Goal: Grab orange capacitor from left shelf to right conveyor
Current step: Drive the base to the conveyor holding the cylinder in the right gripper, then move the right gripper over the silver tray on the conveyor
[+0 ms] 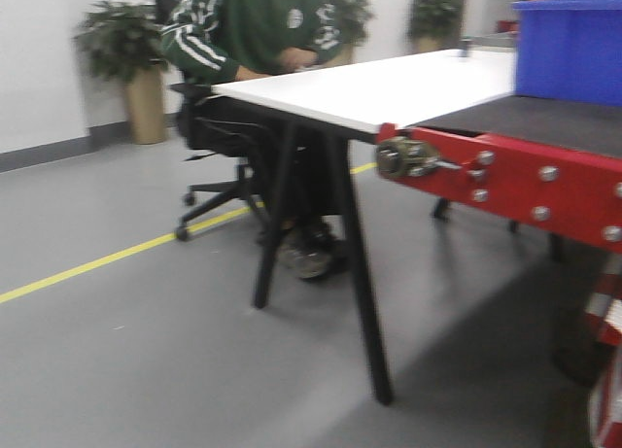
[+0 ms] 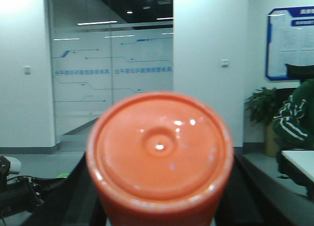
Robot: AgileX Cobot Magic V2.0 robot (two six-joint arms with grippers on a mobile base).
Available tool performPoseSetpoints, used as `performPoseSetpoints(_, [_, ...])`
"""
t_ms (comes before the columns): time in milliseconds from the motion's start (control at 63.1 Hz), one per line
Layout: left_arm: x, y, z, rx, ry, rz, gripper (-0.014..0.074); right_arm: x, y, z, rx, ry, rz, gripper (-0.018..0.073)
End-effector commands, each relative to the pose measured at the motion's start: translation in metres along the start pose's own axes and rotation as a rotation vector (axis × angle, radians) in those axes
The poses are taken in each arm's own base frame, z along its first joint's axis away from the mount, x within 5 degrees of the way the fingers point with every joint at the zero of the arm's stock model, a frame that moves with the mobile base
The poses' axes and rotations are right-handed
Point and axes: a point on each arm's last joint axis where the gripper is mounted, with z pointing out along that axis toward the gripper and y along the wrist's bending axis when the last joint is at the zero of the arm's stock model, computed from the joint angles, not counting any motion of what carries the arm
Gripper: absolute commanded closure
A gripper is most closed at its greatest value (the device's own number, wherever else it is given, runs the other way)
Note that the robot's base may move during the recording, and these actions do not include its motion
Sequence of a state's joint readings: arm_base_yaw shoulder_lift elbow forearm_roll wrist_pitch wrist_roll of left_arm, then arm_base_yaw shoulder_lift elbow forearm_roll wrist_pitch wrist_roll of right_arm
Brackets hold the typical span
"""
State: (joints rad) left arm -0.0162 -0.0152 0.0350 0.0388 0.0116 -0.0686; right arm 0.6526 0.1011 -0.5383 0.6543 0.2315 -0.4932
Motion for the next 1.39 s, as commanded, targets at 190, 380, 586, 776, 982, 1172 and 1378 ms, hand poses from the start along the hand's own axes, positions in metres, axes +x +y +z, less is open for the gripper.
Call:
performPoseSetpoints(190, [-0.0013,-0.0004,-0.0004,0.007,-0.077,-0.003,0.0722,-0.0132,-0.0023,0.0014,0.032,-0.075,-0.009,0.051])
performPoseSetpoints(380, [-0.0013,-0.0004,-0.0004,0.007,-0.077,-0.003,0.0722,-0.0131,-0.0022,0.0014,0.032,-0.074,-0.009,0.051])
performPoseSetpoints(586, [-0.0013,-0.0004,-0.0004,0.007,-0.077,-0.003,0.0722,-0.0131,-0.0022,0.0014,0.032,-0.074,-0.009,0.051])
performPoseSetpoints(776, [-0.0013,-0.0004,-0.0004,0.007,-0.077,-0.003,0.0722,-0.0131,-0.0022,0.0014,0.032,-0.074,-0.009,0.051])
performPoseSetpoints(982, [-0.0013,-0.0004,-0.0004,0.007,-0.077,-0.003,0.0722,-0.0131,-0.0022,0.0014,0.032,-0.074,-0.009,0.051])
performPoseSetpoints(1172, [-0.0013,-0.0004,-0.0004,0.007,-0.077,-0.003,0.0722,-0.0131,-0.0022,0.0014,0.032,-0.074,-0.009,0.051])
performPoseSetpoints(1378, [-0.0013,-0.0004,-0.0004,0.007,-0.077,-0.003,0.0722,-0.0131,-0.0022,0.0014,0.032,-0.074,-0.009,0.051])
